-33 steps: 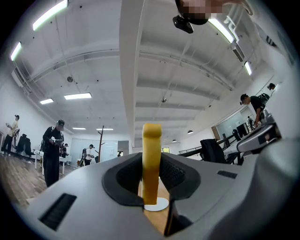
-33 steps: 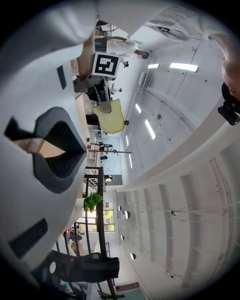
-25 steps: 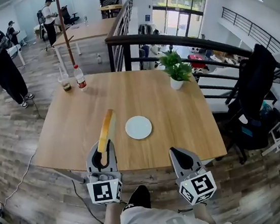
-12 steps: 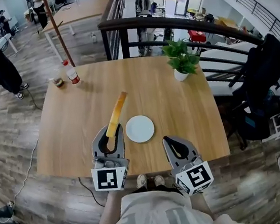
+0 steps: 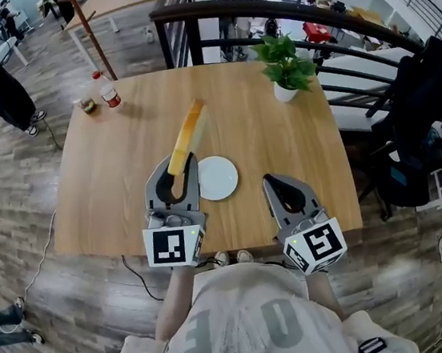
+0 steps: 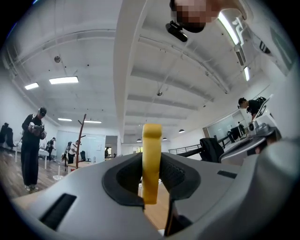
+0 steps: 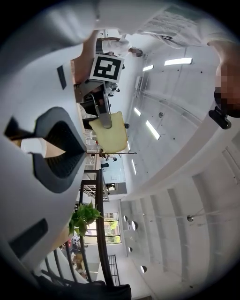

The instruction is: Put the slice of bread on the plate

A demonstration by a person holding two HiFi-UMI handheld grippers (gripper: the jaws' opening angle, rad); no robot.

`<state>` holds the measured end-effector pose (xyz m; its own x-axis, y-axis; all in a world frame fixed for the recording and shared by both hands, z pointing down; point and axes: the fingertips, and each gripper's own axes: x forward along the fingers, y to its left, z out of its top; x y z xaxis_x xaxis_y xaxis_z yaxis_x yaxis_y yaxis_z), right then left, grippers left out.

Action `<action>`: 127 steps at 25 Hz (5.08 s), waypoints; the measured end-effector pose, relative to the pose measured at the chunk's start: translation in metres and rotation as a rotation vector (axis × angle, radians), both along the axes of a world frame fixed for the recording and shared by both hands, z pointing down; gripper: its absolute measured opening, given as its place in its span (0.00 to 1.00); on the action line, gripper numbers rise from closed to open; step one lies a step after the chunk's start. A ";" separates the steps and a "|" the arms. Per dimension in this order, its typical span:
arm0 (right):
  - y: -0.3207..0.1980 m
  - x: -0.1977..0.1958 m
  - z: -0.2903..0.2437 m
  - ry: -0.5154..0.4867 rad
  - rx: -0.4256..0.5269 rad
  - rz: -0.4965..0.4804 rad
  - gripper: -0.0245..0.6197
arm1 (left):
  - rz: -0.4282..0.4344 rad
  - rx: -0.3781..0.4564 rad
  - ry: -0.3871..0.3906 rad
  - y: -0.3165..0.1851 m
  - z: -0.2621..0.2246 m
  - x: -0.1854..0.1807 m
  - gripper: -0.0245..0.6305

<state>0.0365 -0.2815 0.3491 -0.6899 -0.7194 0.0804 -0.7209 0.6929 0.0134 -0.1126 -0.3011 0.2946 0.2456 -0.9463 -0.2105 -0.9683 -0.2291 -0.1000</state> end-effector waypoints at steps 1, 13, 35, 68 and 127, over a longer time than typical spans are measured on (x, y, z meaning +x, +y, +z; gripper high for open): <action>-0.003 0.000 0.001 -0.001 0.001 -0.002 0.06 | -0.004 -0.011 0.030 -0.001 0.003 -0.002 0.18; 0.007 -0.007 0.029 0.024 -0.092 0.004 0.06 | 0.118 -0.440 0.421 -0.007 0.138 -0.001 0.18; 0.029 0.050 0.059 0.207 -0.162 0.242 0.06 | 0.132 -0.780 0.748 -0.034 0.265 0.013 0.18; 0.021 0.043 0.075 0.164 -0.247 0.242 0.06 | -0.035 -0.968 -0.096 -0.040 0.320 0.017 0.86; -0.002 -0.039 -0.049 -0.032 0.236 0.109 0.06 | -0.075 0.092 -0.062 0.041 -0.039 -0.033 0.05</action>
<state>-0.0029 -0.2839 0.3002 -0.6066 -0.7861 -0.1190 -0.7939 0.5912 0.1417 -0.1458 -0.2603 0.2557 0.1903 -0.9399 -0.2836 -0.9736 -0.1436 -0.1776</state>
